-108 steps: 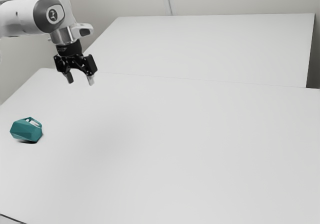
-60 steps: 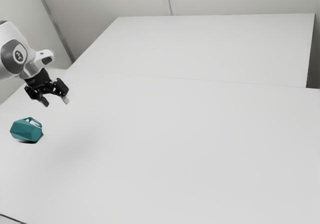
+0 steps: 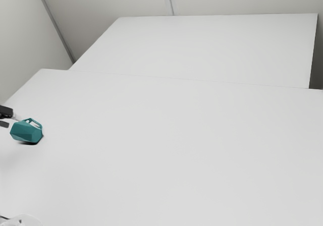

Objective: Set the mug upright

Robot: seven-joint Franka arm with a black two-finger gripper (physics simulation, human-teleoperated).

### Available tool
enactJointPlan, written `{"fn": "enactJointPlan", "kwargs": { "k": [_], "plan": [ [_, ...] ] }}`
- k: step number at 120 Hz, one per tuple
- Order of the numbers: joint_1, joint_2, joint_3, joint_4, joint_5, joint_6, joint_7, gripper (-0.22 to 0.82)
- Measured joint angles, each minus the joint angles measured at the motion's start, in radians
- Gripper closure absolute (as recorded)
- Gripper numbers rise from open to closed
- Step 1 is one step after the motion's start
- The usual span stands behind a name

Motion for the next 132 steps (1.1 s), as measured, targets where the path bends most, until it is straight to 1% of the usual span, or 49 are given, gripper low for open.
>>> {"fn": "enactJointPlan", "kwargs": {
  "k": [4, 7, 15, 21, 31, 47, 61, 76, 92, 116, 132],
  "plan": [
    [0.049, 0.03, -0.052, 0.023, -0.006, -0.015, 0.055, 0.0],
    [0.077, 0.054, -0.077, 0.04, -0.009, -0.024, 0.095, 0.0],
    [0.145, 0.111, -0.113, 0.086, -0.017, -0.045, 0.195, 0.0],
    [0.197, 0.154, -0.155, 0.128, -0.023, -0.062, 0.265, 0.0],
    [0.239, 0.196, -0.189, 0.16, -0.032, -0.077, 0.369, 0.0],
    [0.313, 0.244, -0.198, 0.173, -0.063, -0.105, 0.521, 0.0],
    [0.36, 0.254, -0.196, 0.167, -0.074, -0.138, 0.636, 0.01],
    [0.367, 0.269, -0.196, 0.164, -0.074, -0.149, 0.738, 0.02],
    [0.368, 0.319, -0.204, 0.177, -0.08, -0.127, 0.825, 0.02],
    [0.368, 0.376, -0.21, 0.242, -0.092, -0.098, 0.925, 0.03],
    [0.357, 0.433, -0.211, 0.285, -0.095, -0.084, 0.975, 0.03]
  ]
}}
